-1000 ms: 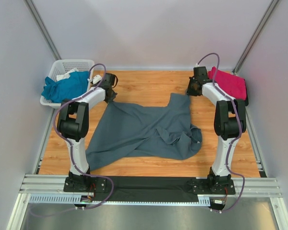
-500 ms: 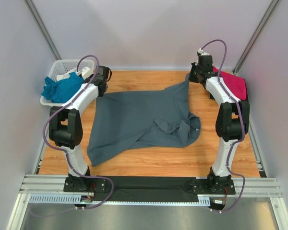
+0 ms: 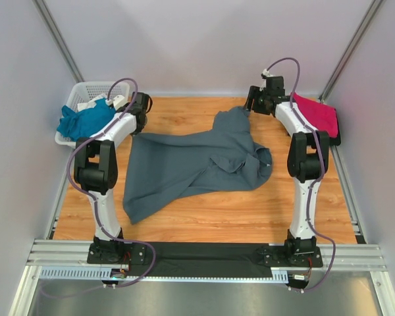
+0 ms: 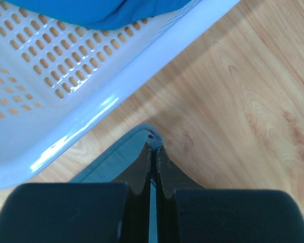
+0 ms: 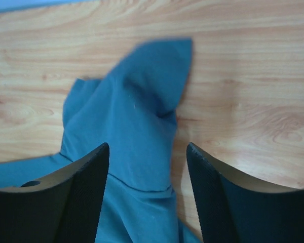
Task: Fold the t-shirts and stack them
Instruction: Flatten the tshirt out
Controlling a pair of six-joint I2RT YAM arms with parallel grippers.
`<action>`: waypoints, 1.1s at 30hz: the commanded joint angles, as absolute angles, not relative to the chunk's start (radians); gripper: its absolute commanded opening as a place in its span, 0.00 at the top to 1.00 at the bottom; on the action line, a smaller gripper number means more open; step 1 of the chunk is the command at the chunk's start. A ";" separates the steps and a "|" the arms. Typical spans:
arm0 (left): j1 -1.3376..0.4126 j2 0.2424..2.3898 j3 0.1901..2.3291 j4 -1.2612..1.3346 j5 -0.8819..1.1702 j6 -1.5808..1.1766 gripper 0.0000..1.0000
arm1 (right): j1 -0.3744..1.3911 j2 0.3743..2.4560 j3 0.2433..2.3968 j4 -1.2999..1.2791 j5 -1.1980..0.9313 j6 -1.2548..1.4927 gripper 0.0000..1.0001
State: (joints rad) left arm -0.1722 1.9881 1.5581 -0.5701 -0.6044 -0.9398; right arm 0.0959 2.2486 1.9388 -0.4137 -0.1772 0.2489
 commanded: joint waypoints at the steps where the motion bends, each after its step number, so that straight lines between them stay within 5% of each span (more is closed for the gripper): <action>1: -0.156 2.019 1.655 -0.535 -0.609 -0.882 1.00 | 0.103 2.232 1.994 -0.501 -0.221 0.252 0.35; 10: -0.156 2.052 1.681 -0.534 -0.594 -0.839 1.00 | 0.207 1.893 1.550 -0.520 -0.210 0.242 0.29; 18: -0.156 2.010 1.617 -0.528 -0.581 -0.836 1.00 | 0.392 1.806 1.431 -0.604 -0.081 0.261 0.30; 24: -0.156 1.979 1.582 -0.517 -0.589 -0.795 1.00 | 0.449 1.790 1.404 -0.787 0.202 0.325 0.35; 33: -0.156 1.957 1.552 -0.499 -0.580 -0.779 1.00 | 0.469 1.723 1.267 -0.793 0.189 0.393 0.37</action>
State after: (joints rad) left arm -0.1627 2.0182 1.5562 -0.5270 -0.5762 -0.8021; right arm 0.4522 1.7535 1.2892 -0.7849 0.1551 0.3504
